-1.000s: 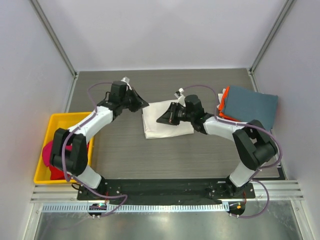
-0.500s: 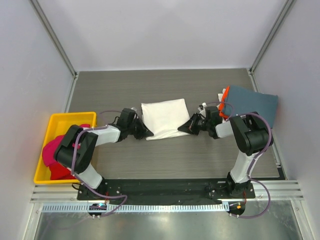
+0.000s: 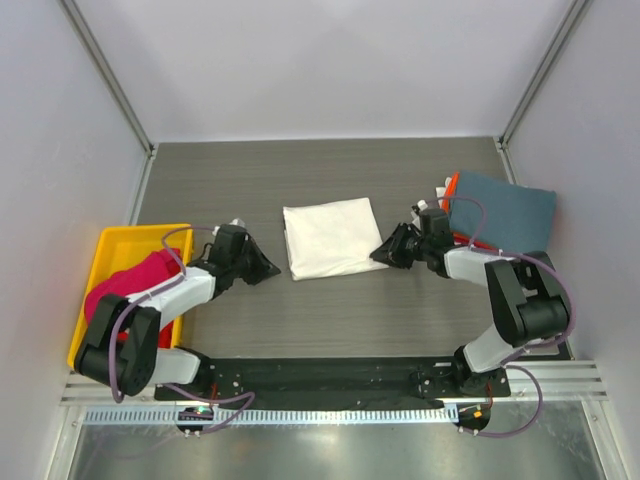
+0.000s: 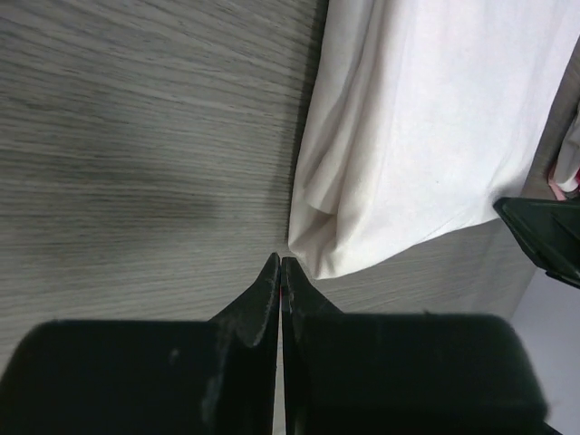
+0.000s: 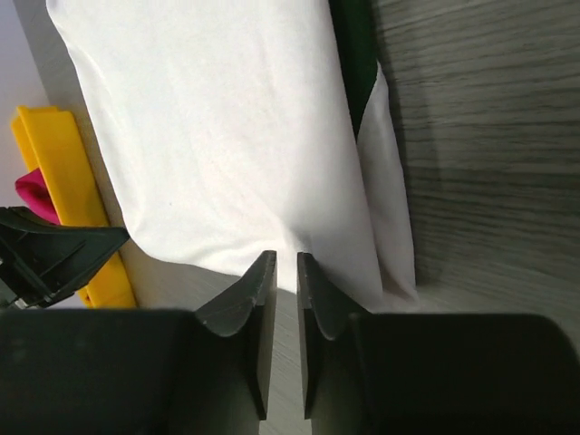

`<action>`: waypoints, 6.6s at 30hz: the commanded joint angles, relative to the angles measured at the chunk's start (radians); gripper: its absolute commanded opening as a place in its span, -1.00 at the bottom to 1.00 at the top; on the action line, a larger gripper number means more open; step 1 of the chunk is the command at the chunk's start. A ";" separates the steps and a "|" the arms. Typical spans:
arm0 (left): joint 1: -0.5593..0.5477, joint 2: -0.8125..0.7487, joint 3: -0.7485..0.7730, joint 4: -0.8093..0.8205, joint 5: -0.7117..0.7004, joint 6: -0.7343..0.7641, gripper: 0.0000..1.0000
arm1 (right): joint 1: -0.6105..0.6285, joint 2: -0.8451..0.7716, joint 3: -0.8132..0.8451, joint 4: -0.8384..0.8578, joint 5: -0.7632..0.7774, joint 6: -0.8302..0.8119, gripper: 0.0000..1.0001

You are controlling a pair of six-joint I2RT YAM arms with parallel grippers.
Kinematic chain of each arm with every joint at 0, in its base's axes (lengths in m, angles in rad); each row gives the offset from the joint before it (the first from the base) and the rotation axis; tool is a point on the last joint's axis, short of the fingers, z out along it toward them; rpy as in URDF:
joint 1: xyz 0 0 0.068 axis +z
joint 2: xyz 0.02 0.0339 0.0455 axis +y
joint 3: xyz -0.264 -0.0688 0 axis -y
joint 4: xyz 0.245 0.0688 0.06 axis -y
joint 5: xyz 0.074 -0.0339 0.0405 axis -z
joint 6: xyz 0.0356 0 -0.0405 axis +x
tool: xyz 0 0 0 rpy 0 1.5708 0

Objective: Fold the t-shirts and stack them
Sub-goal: Fold the tshirt, then neatly place the folded tshirt to the corner

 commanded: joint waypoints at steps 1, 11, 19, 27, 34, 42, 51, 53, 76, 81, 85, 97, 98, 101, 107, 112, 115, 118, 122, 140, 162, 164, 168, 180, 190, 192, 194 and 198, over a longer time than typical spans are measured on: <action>-0.003 -0.068 0.049 -0.095 -0.062 0.067 -0.99 | -0.001 -0.130 0.035 -0.155 0.123 -0.123 -0.55; -0.015 0.014 0.222 -0.130 -0.134 0.099 0.19 | -0.003 -0.048 0.325 -0.359 0.272 -0.281 0.55; -0.014 0.182 0.331 -0.072 -0.197 0.084 0.65 | -0.001 0.216 0.561 -0.379 0.220 -0.284 0.85; -0.003 0.376 0.460 -0.021 -0.177 0.067 0.56 | -0.003 0.383 0.710 -0.373 0.155 -0.272 0.42; 0.009 0.476 0.524 -0.006 -0.117 0.041 0.06 | -0.001 0.423 0.713 -0.352 0.112 -0.241 0.23; 0.009 0.538 0.563 -0.001 -0.124 0.036 -0.08 | -0.001 0.469 0.723 -0.340 0.091 -0.231 0.15; 0.009 0.605 0.636 0.003 -0.146 0.053 -0.55 | 0.000 0.530 0.761 -0.327 0.091 -0.208 -0.07; 0.008 0.625 0.653 0.003 -0.135 0.062 -0.77 | 0.000 0.538 0.776 -0.326 0.089 -0.202 -0.35; -0.130 0.328 0.668 0.129 -0.189 0.127 -1.00 | -0.009 -0.069 0.594 -0.372 0.359 -0.244 -0.98; -0.208 0.286 0.771 0.121 -0.197 0.124 -0.99 | -0.076 -0.252 0.612 -0.543 0.460 -0.249 -0.97; -0.294 0.314 0.895 0.112 -0.195 0.113 -0.99 | -0.194 -0.345 0.658 -0.663 0.509 -0.252 -0.98; -0.512 0.753 1.498 0.092 -0.217 0.075 -0.99 | -0.613 -0.375 0.778 -0.872 0.493 -0.317 -0.98; -0.518 0.790 1.549 0.092 -0.215 0.070 -0.99 | -0.645 -0.364 0.781 -0.881 0.499 -0.318 -0.98; -0.538 0.907 1.708 0.098 -0.213 0.048 -0.99 | -0.705 -0.344 0.789 -0.886 0.505 -0.315 -0.98; -0.546 1.035 1.794 0.232 -0.209 -0.010 -1.00 | -0.788 -0.300 0.802 -0.883 0.505 -0.306 -0.98; -0.557 1.091 1.842 0.316 -0.207 -0.013 -1.00 | -0.805 -0.241 0.833 -0.867 0.558 -0.303 -0.98; -0.563 1.125 1.851 0.371 -0.215 -0.021 -0.99 | -0.807 -0.218 0.842 -0.857 0.575 -0.294 -0.98; -0.564 1.194 1.909 0.414 -0.220 -0.036 -0.99 | -0.807 -0.203 0.830 -0.838 0.608 -0.298 -0.98; -0.564 1.286 2.023 0.425 -0.241 -0.085 -0.99 | -0.817 -0.153 0.839 -0.818 0.646 -0.309 -0.98; -0.598 1.233 1.928 0.474 -0.304 -0.116 -1.00 | -0.845 -0.115 0.859 -0.794 0.700 -0.291 -0.98; -0.581 1.289 1.986 0.430 -0.444 -0.119 -0.99 | -0.877 -0.045 0.876 -0.786 0.661 -0.272 -0.98; -0.566 1.329 2.008 0.468 -0.453 -0.148 -0.99 | -0.877 -0.033 0.871 -0.775 0.658 -0.261 -0.98; -0.554 1.432 2.078 0.482 -0.491 -0.191 -0.98 | -0.879 -0.001 0.879 -0.749 0.654 -0.248 -0.98; -0.475 1.446 2.072 0.517 -0.574 -0.117 0.72 | -0.876 0.170 0.963 -0.683 0.609 -0.206 0.80; -0.412 1.011 1.623 0.494 -0.425 0.039 0.59 | -0.799 0.027 0.993 -0.761 0.528 -0.254 0.25; -0.411 0.879 1.497 0.451 -0.433 0.074 0.59 | -0.778 -0.008 0.948 -0.761 0.447 -0.255 0.21; -0.406 0.790 1.410 0.396 -0.439 0.125 0.58 | -0.762 -0.051 0.904 -0.749 0.320 -0.238 0.04; -0.374 0.570 1.110 0.350 -0.419 0.133 0.57 | -0.753 -0.091 0.754 -0.690 0.088 -0.208 -0.55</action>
